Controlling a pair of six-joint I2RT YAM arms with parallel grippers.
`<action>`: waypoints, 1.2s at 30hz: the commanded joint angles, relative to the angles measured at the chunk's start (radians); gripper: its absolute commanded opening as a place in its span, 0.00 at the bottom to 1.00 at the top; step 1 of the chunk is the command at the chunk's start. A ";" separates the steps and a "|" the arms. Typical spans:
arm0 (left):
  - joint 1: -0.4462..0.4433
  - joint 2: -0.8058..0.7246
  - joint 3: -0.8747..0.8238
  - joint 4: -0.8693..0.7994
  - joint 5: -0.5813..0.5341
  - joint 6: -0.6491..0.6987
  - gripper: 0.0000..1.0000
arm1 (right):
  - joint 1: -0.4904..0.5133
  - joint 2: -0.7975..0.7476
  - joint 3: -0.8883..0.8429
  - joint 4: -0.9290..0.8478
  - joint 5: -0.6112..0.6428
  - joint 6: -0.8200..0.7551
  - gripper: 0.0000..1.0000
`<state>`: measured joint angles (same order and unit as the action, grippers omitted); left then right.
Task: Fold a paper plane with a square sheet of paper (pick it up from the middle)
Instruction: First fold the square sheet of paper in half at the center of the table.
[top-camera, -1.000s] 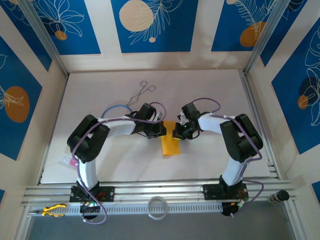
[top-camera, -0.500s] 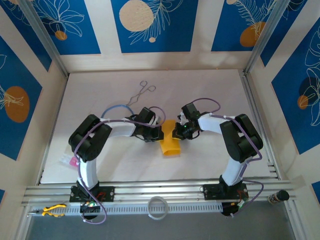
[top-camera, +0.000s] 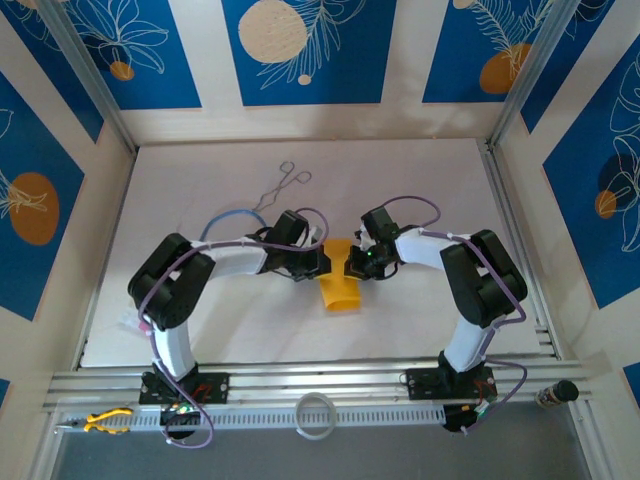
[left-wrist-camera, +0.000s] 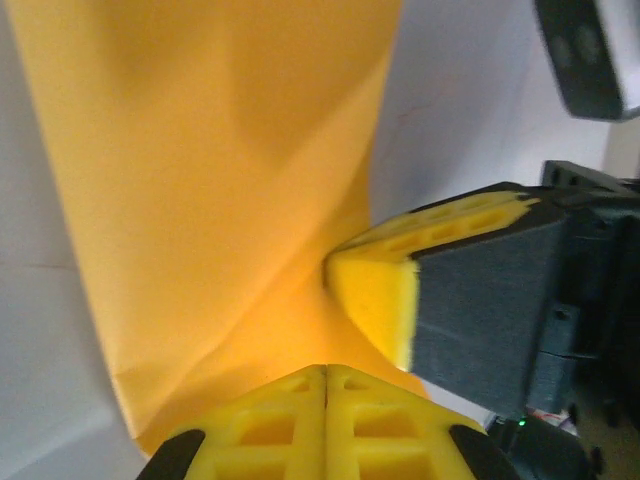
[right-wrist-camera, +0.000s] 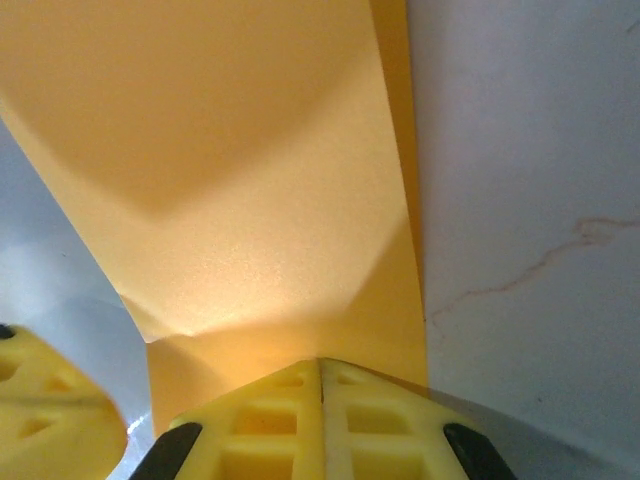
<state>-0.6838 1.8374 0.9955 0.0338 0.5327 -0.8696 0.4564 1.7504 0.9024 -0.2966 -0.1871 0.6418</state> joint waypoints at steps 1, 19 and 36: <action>-0.011 -0.018 -0.047 0.071 0.038 -0.068 0.00 | -0.001 0.029 -0.046 -0.088 0.126 0.014 0.00; -0.028 -0.003 -0.171 -0.080 -0.072 0.074 0.00 | 0.002 0.028 -0.057 -0.093 0.139 0.017 0.00; -0.065 -0.011 -0.150 0.146 0.046 -0.119 0.01 | 0.004 0.023 -0.051 -0.111 0.156 0.016 0.00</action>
<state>-0.7403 1.7958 0.8570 0.1604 0.5579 -0.9646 0.4656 1.7439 0.9001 -0.2970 -0.1635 0.6487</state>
